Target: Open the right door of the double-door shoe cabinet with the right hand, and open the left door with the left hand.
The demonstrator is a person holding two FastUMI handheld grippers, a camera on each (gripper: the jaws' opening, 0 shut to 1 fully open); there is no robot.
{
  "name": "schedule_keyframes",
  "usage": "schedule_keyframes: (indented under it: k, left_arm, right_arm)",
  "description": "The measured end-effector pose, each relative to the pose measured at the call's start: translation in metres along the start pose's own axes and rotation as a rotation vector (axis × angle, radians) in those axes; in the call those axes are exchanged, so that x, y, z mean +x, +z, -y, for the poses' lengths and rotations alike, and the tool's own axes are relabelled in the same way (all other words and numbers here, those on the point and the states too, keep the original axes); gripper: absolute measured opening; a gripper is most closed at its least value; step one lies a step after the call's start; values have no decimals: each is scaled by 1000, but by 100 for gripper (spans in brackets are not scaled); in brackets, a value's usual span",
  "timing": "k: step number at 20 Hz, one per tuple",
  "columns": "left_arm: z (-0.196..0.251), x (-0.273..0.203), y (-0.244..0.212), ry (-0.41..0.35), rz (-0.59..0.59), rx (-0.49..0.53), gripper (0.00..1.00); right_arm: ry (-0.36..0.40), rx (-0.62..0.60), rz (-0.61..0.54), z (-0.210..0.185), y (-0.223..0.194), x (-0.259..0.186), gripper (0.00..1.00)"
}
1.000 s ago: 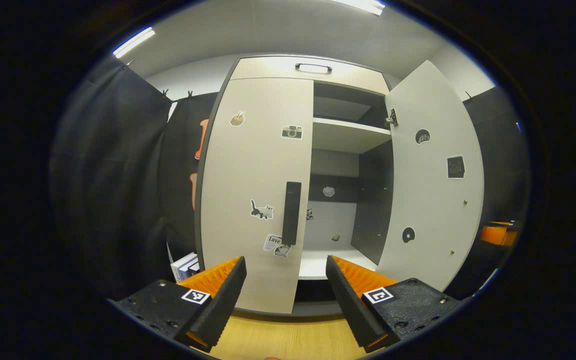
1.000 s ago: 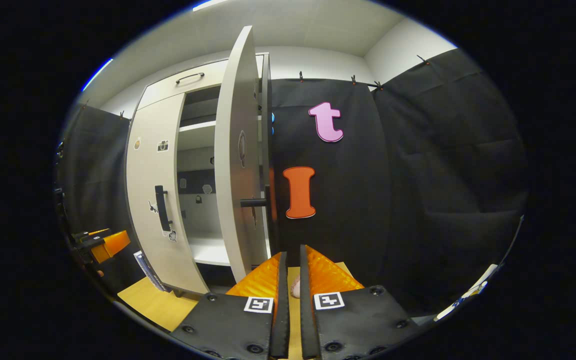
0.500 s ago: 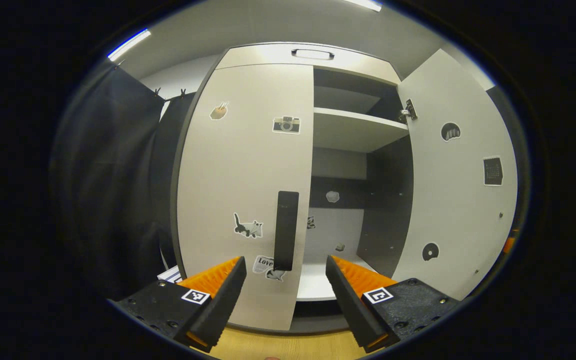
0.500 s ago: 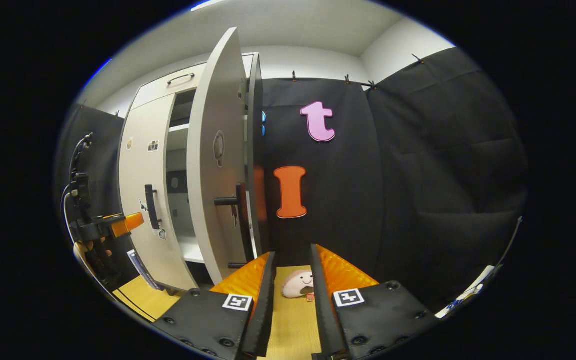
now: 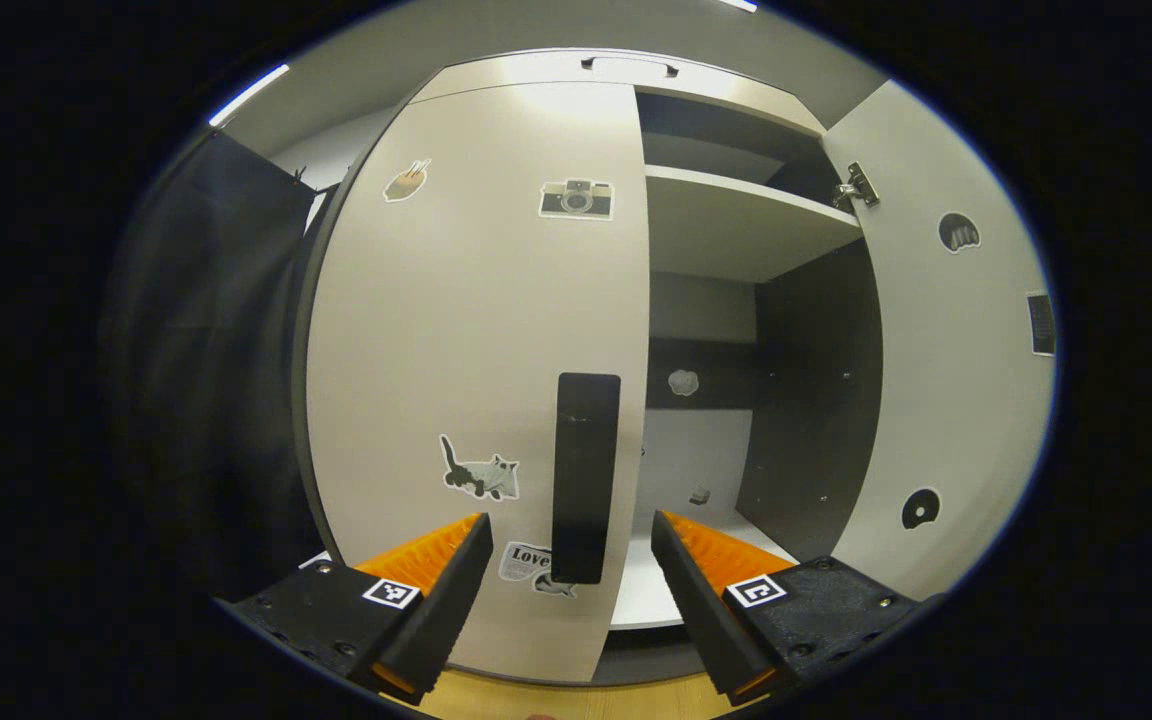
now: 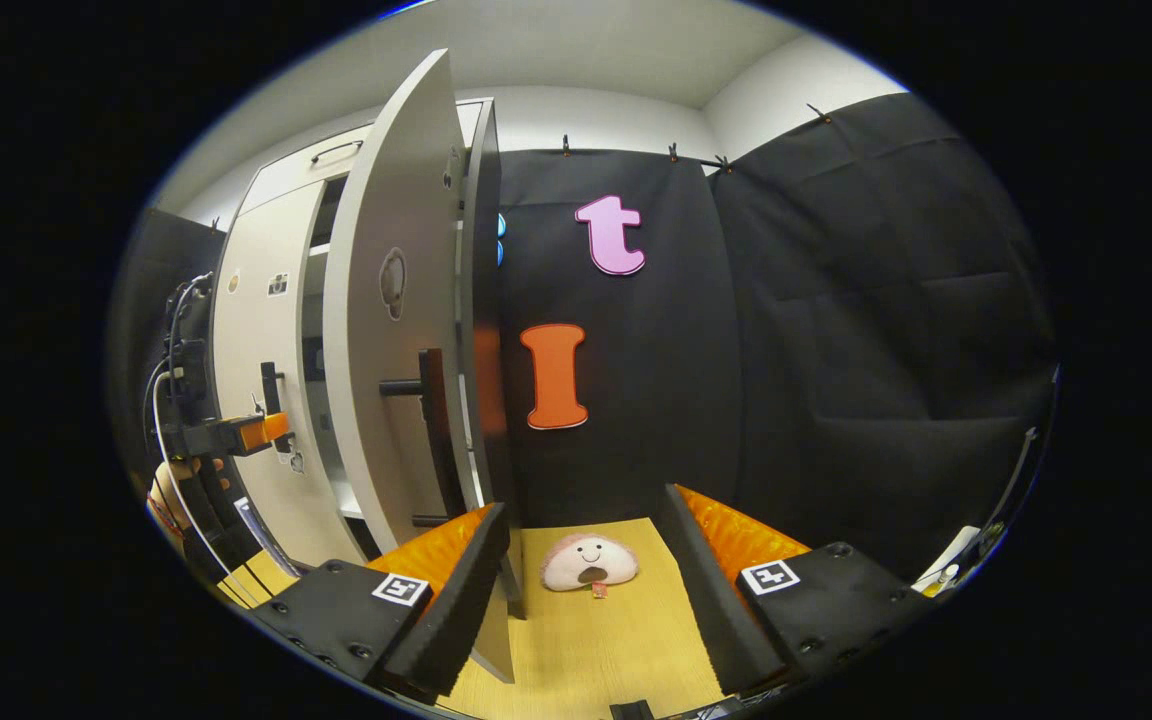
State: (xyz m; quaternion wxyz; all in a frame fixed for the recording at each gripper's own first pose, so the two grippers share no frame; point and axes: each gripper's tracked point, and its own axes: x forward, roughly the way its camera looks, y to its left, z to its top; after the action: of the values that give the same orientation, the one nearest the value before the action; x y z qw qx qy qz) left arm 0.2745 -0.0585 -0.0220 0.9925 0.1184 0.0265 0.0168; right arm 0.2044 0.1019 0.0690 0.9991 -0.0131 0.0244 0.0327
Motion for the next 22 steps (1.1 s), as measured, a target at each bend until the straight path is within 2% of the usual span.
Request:
schedule_keyframes:
  k: [5,7,8,9,10,11,13,14,15,16,17,19,20,21,22]
  left_arm:
    - [-2,21,-14,-1,-38,4,96]
    - [-6,27,-14,6,-32,-9,86]
    - [-5,29,-15,2,-36,-21,77]
    - [-3,29,-15,-8,-37,-29,74]
    - [-2,30,-15,-13,-37,-28,69]
    - [-1,32,-15,-20,-37,-23,68]
    - [4,34,-15,-40,-38,-29,61]
    - [5,34,-15,-41,-36,-32,54]
    - [7,34,-16,-50,-39,-33,51]
    - [11,33,-15,-61,-37,-39,46]
    - [11,32,-17,-65,-42,-32,39]
    - [11,32,-18,-67,-41,-24,33]
    - [10,32,-16,-60,-33,-11,29]
    - [9,30,-18,-59,-33,17,27]
    - [9,28,-18,-54,-33,29,22]
  right_arm:
    - [-26,13,10,4,1,0,92]
    - [-38,18,17,6,2,2,92]
    - [-38,22,14,5,2,2,98]
    - [-37,25,10,5,1,1,98]
    - [-39,26,8,6,0,0,92]
    - [-43,28,9,6,1,0,98]
    - [-45,33,10,5,0,1,98]
    - [-44,35,9,5,0,1,97]
    - [-44,34,6,5,0,1,91]
    - [-44,33,4,5,0,0,97]
    - [-45,31,4,5,-1,0,90]
    - [-47,25,3,5,-1,1,89]
    - [-49,23,0,5,-1,1,97]
    - [-48,23,-3,4,-2,1,89]
    - [-43,24,-6,3,-2,1,90]
